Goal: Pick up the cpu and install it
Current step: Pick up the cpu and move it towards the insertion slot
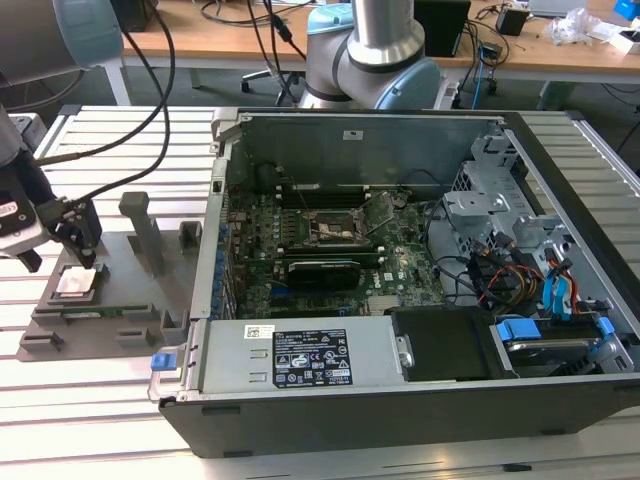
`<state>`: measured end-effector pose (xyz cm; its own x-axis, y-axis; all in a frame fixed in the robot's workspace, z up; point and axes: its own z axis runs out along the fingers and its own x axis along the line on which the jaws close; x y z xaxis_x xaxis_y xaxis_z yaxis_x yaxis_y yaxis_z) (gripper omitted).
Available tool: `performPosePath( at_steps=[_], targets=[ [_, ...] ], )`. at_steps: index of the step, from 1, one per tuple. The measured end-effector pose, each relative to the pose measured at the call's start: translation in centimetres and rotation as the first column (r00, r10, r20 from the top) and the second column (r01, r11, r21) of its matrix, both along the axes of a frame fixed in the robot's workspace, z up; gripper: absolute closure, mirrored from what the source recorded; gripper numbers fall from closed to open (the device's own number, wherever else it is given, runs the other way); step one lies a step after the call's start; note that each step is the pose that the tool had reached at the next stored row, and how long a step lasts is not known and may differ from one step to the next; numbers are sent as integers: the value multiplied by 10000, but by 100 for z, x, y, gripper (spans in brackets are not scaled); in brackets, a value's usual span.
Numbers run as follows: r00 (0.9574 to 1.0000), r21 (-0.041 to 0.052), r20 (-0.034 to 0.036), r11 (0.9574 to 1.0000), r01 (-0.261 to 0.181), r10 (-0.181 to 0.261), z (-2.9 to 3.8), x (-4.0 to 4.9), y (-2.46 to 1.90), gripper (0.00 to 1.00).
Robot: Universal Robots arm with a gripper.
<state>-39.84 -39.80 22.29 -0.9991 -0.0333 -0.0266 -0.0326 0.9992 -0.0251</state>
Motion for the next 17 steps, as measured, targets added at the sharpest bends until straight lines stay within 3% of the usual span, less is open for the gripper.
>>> performPosePath(
  at_steps=[17],
  targets=[
    [10000, 0, -1, 10000, 0, 0, -147, 0, 0, 28]
  ],
)
